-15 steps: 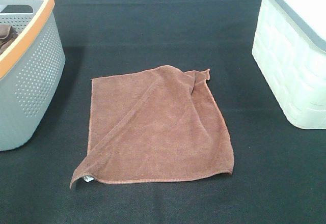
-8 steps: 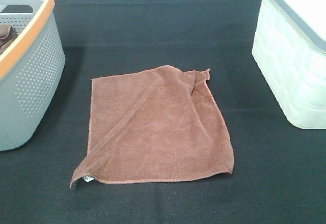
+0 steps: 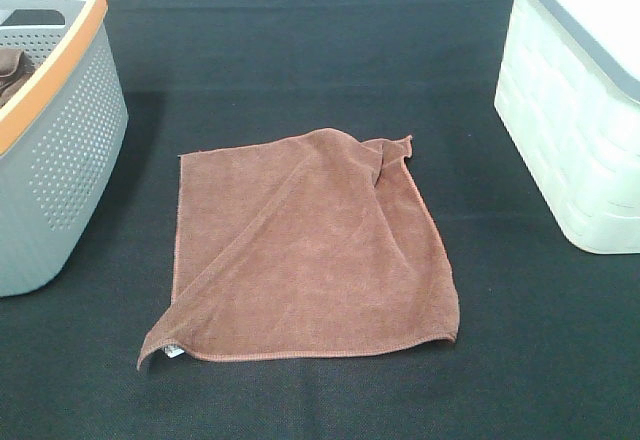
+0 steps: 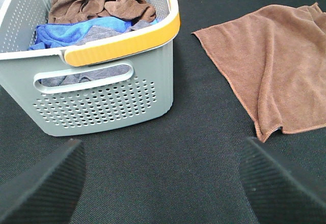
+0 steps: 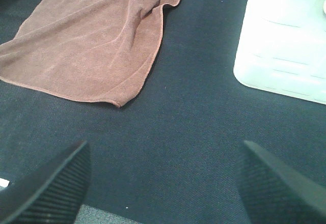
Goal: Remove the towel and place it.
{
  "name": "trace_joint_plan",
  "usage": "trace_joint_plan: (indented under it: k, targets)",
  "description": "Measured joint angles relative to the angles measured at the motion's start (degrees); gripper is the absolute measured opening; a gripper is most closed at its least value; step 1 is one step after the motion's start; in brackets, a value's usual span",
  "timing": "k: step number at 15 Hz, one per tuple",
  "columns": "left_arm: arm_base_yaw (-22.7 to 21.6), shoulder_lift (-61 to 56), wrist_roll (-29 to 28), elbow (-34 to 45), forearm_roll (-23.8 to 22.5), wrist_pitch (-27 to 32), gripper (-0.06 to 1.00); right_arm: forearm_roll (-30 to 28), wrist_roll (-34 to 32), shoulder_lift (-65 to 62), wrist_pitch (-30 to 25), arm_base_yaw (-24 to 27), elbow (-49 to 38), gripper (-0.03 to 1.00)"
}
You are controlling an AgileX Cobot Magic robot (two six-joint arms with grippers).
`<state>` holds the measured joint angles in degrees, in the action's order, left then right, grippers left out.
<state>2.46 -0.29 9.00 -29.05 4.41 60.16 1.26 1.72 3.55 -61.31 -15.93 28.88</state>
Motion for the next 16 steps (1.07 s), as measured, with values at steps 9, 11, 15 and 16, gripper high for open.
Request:
trace_joint_plan:
  k: [9,11,15,16]
  targets:
    - [0.0,0.0,0.06,0.0,0.06,0.0,0.79,-0.06,0.0,-3.78,0.11,14.55,-0.11,0.74]
    - [0.0,0.0,0.06,0.0,0.06,0.0,0.79,0.0,0.0,-3.9,0.11,14.84,-0.11,0.74]
    - [0.0,0.0,0.06,0.0,0.06,0.0,0.79,0.0,0.0,-3.95,0.11,15.01,-0.11,0.74]
    - [0.0,0.0,0.06,0.0,0.06,0.0,0.79,0.0,0.0,-3.95,0.11,15.01,-0.11,0.74]
